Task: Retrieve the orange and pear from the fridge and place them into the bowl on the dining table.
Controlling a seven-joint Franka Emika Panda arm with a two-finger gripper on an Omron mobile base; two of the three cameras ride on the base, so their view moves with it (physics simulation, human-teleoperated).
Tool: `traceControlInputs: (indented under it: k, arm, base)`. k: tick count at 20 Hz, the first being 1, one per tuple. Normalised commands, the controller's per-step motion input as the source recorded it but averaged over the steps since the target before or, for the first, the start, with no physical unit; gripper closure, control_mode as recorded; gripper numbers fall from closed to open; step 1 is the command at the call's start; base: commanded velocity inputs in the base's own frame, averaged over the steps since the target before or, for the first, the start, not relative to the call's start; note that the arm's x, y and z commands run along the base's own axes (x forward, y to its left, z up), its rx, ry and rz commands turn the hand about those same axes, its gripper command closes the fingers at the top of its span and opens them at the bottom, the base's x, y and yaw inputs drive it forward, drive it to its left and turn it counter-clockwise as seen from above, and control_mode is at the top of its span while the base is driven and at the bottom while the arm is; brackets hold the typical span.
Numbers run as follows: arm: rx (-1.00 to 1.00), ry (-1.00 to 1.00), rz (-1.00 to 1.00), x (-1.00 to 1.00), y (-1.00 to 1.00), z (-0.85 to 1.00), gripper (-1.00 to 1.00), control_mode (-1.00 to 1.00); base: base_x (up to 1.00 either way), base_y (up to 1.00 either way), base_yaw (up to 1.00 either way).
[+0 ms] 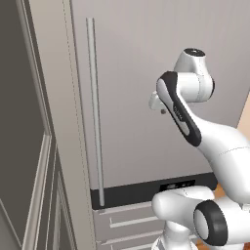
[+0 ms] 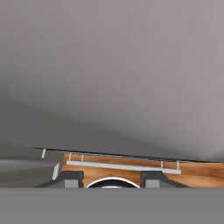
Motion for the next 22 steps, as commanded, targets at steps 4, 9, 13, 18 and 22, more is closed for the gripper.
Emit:
traceControlInputs:
  k: [4, 9, 13, 18, 22]
  arm:
    - [0.0, -0.01, 0.0, -0.19, 0.0, 0.0, -1.0, -1.0]
    - [0.0, -0.12, 0.0, -0.55, 0.0, -0.02, -1.0, -1.0]
    - [0.0, -0.15, 0.0, -0.63, 0.0, -0.09, -1.0, -1.0]
    - [0.0, -0.15, 0.0, -0.48, -0.05, -0.13, -1.0, -1.0]
    - [0.0, -0.12, 0.0, -0.27, 0.0, -0.22, -1.0, -1.0]
  base:
    - [0.0, 0.0, 0.0]
    - [0.0, 0.0, 0.0]
    - [0.0, 0.0, 0.0]
    - [0.0, 0.0, 0.0]
    - [0.0, 0.0, 0.0]
